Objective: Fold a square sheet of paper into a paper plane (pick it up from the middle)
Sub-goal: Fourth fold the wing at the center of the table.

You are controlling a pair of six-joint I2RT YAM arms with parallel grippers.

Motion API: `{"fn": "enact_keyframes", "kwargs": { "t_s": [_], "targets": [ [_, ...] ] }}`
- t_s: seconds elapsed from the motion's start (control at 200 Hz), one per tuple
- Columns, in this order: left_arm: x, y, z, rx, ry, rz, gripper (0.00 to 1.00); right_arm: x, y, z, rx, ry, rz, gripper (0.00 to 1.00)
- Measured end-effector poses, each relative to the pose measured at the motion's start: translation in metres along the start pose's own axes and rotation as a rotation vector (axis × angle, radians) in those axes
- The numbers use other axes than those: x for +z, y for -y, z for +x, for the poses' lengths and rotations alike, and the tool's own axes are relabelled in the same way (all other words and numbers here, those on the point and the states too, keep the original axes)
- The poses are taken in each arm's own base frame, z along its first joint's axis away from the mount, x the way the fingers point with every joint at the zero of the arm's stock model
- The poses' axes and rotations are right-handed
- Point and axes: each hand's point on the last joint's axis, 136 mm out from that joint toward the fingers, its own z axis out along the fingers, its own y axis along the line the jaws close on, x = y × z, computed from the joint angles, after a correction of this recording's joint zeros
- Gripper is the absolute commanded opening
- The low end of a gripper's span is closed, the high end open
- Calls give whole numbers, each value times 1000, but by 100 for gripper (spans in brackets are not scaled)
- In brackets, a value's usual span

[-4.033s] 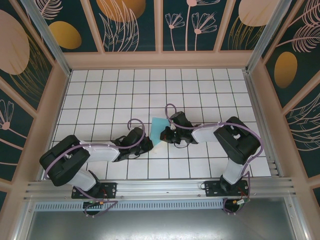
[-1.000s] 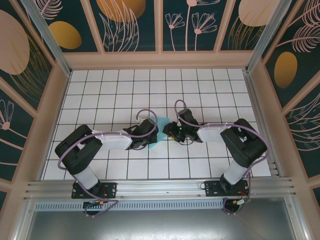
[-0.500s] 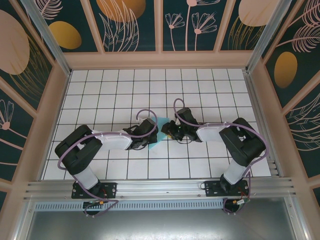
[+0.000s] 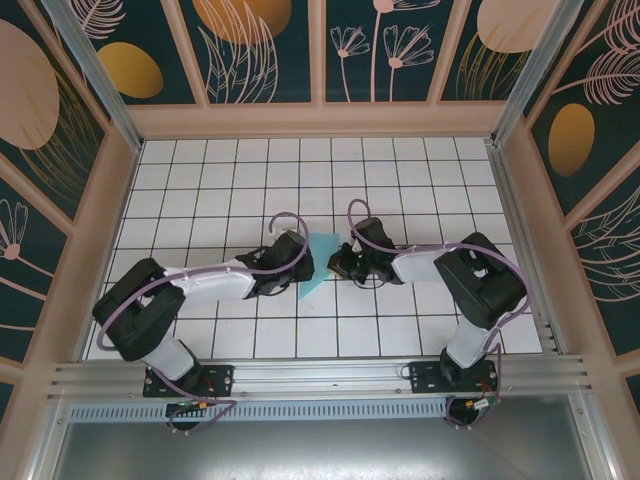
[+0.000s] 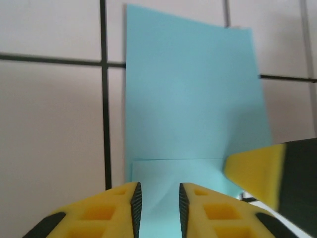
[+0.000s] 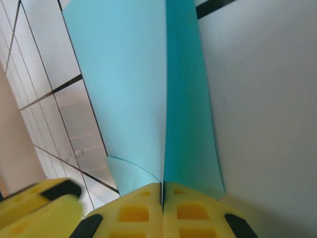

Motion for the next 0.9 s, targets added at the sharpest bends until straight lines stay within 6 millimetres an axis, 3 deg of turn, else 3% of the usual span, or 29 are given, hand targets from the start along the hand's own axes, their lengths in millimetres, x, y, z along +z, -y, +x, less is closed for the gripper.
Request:
{"fn": "enact_keyframes", "kwargs": {
  "t_s": [0.09,0.315,0.46,0.661,0.896],
  "targets": [
    [-17,12,-15,15,46,49,60,-13,-1,-7,6,43,22,2],
    [-48,33,-45,69,155,156,77,-45,-17,-29,27,152,44,2],
    [-49,38,-49,132,191,212,88,-48,-7,-33,105,167,79,2],
    [-43,39,-28,287,194,302,88,-52,2,-38,216,179,104,2],
    [-34,54,-12,468,194,412,82,-46,-11,-44,280,159,97,2]
  ]
}}
